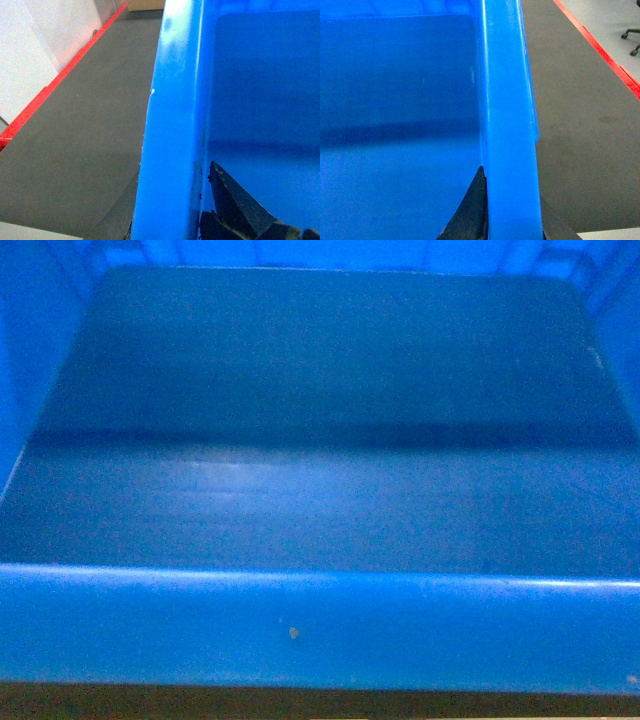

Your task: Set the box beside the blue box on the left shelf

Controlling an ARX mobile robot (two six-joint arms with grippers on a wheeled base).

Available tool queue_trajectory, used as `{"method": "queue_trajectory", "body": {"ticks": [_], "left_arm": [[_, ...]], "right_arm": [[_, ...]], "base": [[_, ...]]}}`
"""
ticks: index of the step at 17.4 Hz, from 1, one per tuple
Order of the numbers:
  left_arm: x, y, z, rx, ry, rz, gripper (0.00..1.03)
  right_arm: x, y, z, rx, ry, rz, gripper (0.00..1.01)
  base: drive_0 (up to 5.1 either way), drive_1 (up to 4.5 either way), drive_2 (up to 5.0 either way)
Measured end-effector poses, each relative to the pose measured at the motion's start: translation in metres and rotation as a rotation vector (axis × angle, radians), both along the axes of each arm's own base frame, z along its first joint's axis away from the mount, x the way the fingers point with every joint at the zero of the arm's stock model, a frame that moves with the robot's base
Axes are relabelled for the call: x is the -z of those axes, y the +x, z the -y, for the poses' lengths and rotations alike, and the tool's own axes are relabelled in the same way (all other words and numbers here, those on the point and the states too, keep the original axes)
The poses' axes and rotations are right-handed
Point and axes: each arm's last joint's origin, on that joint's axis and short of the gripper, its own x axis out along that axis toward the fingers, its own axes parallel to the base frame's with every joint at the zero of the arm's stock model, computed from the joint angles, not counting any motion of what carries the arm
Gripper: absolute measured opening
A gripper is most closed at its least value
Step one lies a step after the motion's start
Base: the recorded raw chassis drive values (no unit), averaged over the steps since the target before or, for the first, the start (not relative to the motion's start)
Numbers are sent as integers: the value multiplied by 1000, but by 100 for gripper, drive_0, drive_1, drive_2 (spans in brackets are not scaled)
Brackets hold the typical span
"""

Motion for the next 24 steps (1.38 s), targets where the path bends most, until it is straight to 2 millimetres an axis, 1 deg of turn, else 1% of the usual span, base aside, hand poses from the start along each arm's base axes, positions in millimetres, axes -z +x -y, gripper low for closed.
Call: {"method": "queue_trajectory", "body": {"ticks": [14,24], "left_arm": [[1,0,0,-3,5,-5,34],[1,0,0,-3,4,-4,34]], "right_arm": [[1,1,0,0,-4,-5,9],[1,1,0,1,-4,-4,9]], "base": [[0,0,0],[-170,-170,-170]]}}
